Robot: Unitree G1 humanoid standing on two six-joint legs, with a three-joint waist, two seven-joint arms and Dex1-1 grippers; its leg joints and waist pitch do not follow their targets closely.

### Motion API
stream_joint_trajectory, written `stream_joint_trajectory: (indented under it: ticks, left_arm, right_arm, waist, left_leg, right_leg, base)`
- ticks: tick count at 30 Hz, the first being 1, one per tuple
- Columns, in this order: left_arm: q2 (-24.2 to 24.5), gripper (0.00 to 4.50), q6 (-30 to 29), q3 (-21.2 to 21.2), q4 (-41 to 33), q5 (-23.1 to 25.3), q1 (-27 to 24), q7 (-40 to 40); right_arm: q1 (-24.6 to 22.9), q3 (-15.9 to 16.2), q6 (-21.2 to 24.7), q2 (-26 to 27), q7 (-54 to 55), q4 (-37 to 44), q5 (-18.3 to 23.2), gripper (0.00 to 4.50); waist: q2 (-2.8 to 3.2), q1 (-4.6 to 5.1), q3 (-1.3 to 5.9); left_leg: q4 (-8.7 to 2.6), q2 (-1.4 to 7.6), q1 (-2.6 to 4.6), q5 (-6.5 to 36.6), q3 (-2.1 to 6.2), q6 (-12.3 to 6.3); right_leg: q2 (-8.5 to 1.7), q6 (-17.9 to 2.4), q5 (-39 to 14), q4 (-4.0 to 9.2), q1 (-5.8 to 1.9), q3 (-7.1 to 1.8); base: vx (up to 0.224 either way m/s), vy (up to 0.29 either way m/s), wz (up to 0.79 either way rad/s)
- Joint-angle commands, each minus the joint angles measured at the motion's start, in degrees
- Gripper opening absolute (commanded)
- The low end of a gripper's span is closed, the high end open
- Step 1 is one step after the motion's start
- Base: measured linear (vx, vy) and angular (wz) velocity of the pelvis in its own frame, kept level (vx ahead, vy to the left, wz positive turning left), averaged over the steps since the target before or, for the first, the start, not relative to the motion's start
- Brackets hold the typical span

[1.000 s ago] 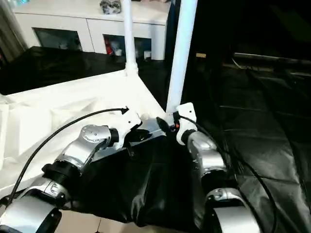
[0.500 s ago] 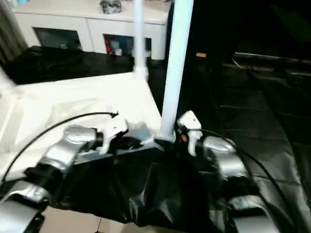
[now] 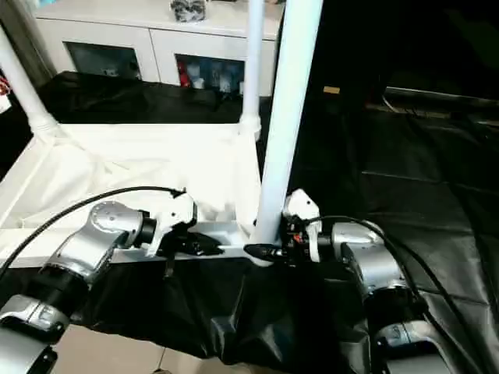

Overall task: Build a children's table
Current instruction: Rotate leg to tighten

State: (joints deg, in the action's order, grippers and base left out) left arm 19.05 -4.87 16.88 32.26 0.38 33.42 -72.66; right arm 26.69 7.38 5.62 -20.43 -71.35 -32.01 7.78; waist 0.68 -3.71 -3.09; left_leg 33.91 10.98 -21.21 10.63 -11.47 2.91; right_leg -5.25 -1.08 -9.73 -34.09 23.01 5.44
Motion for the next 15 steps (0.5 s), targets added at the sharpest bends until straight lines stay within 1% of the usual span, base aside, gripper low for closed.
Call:
stream_joint_trajectory:
  ticks: [1,2,3,4,6,7,8,9,10,11,12,13,14,15]
  left_arm:
    - [-0.95,0.0,-0.18,-0.14,-2.42,-1.17,0.76,1.54]
    - [-1.11,0.0,-0.24,-0.25,-2.36,-1.22,0.7,1.86]
    - [-1.4,0.0,-0.28,-0.44,-2.24,-1.17,0.67,2.5]
    - [-2.16,0.0,-0.44,-0.97,-1.81,-0.97,0.87,4.34]
    - [-2.78,0.0,-0.72,-1.41,-1.5,-0.84,1.08,5.76]
    - [-3.8,0.0,-0.83,-1.93,-0.81,-0.56,1.57,8.06]
    - [-4.82,0.0,-0.96,-2.32,-0.12,-0.24,2.08,10.31]
    - [-5.07,0.0,-0.99,-2.39,0.07,-0.15,2.21,10.85]
    - [-7.05,0.0,-1.38,-2.52,1.42,0.74,3.2,14.59]
    - [-7.68,0.0,-1.5,-2.54,1.9,1.05,3.54,15.75]
    - [-8.78,0.0,-1.61,-2.55,2.78,1.58,4.16,17.85]
    - [-10.26,0.0,-1.96,-2.68,4.04,2.11,5.07,20.57]
    - [-10.91,0.0,-2.17,-2.76,4.61,2.28,5.48,21.67]
    - [-11.48,0.0,-2.33,-2.71,5.02,2.54,5.81,22.71]
  right_arm:
    - [-1.36,4.32,0.78,1.25,-4.11,2.08,0.65,2.69]
    - [-1.5,4.2,0.87,1.39,-3.93,2.11,0.68,2.64]
    - [-1.58,3.84,0.88,1.76,-3.28,1.89,0.79,2.62]
    - [-1.42,2.8,0.76,2.8,-1.02,1.06,0.94,2.61]
    - [-1.21,1.95,0.79,3.63,0.9,0.4,1.05,2.6]
    - [-0.67,0.67,0.5,5.05,4.54,-0.95,0.93,2.59]
    - [-0.03,-0.58,0.33,6.5,8.72,-2.49,0.61,2.59]
    - [0.15,-0.89,0.32,6.85,9.83,-2.92,0.48,2.59]
    - [1.3,-2.59,-0.76,9.41,17.48,-5.76,-0.57,2.59]
    - [1.66,-3.04,-0.9,10.18,19.69,-6.57,-0.86,2.59]
    - [2.22,-3.53,-0.57,11.34,23.38,-7.7,-1.47,2.59]
    - [2.93,-3.87,-0.62,12.76,27.87,-9.13,-2.43,2.59]
    - [3.25,-3.94,-0.79,13.36,29.73,-9.77,-2.9,2.59]
    - [3.62,-4.04,-0.7,13.96,31.63,-10.44,-3.38,2.59]
  waist:
    - [-0.1,-0.07,3.92]
    - [-0.34,-0.03,3.96]
    - [-0.22,-0.09,3.94]
    - [-0.2,-0.07,3.95]
    - [-0.2,-0.03,3.88]
    - [-0.33,0.15,3.82]
    - [-0.26,0.29,3.77]
    - [-0.27,0.47,3.7]
    - [-0.41,0.54,3.65]
    - [-0.36,0.93,3.52]
    - [-0.41,1.08,3.6]
    - [-0.13,1.42,3.53]
    - [-0.19,1.56,3.61]
    - [-0.29,1.57,3.7]
  left_leg:
    - [-3.94,2.91,0.81,12.21,1.21,-3.22]
    - [-3.91,2.91,0.77,11.96,1.2,-3.29]
    - [-3.89,2.9,0.82,11.76,1.19,-3.39]
    - [-3.84,2.89,0.78,11.56,1.15,-3.45]
    - [-3.92,2.92,0.79,11.75,1.2,-3.33]
    - [-3.95,2.85,0.78,12.47,1.23,-2.91]
    - [-3.97,2.84,0.87,12.77,1.24,-2.62]
    - [-3.97,2.71,1.03,13.68,1.31,-2.07]
    - [-4.04,2.67,1.02,14.09,1.38,-1.77]
    - [-4.08,2.5,0.94,14.69,1.46,-1.09]
    - [-4.11,2.47,1.0,15.07,1.62,-0.84]
    - [-4.12,2.46,1.13,15.2,1.54,-0.53]
    - [-4.11,2.42,1.23,15.34,1.54,-0.46]
    - [-4.06,2.4,1.14,15.07,1.54,-0.73]
  right_leg:
    - [-3.73,-13.55,-13.46,3.88,-2.9,-3.1]
    - [-3.73,-13.57,-13.21,3.82,-2.93,-3.1]
    - [-3.76,-13.65,-13.13,3.82,-2.87,-3.1]
    - [-3.75,-13.71,-12.92,3.82,-2.87,-3.12]
    - [-3.78,-13.7,-13.23,3.85,-2.83,-3.12]
    - [-3.85,-13.29,-14.84,4.03,-2.81,-3.11]
    - [-3.89,-13.21,-15.48,4.11,-2.64,-3.17]
    - [-3.94,-12.7,-17.57,4.46,-2.55,-3.13]
    - [-4.01,-12.32,-18.72,4.6,-2.6,-3.08]
    - [-4.02,-11.49,-21.05,4.85,-2.55,-3.01]
    - [-4.0,-10.63,-22.61,5.01,-2.64,-2.93]
    - [-3.85,-10.67,-22.29,5.11,-2.28,-2.99]
    - [-3.78,-10.64,-22.09,5.15,-2.31,-2.97]
    - [-3.83,-10.71,-21.11,5.05,-2.45,-3.02]
  base:
    - [0.0,0.0,0.0]
    - [0.0,0.0,0.0]
    - [0.0,0.0,0.0]
    - [0.0,0.0,0.0]
    - [0.0,0.0,0.0]
    - [0.0,0.0,0.0]
    - [0.0,0.0,0.0]
    - [0.0,0.0,0.0]
    - [0.0,0.0,0.0]
    - [0.0,0.0,0.0]
    - [0.0,0.0,0.0]
    - [0.0,0.0,0.0]
    - [0.0,0.0,0.0]
    - [0.0,0.0,0.0]
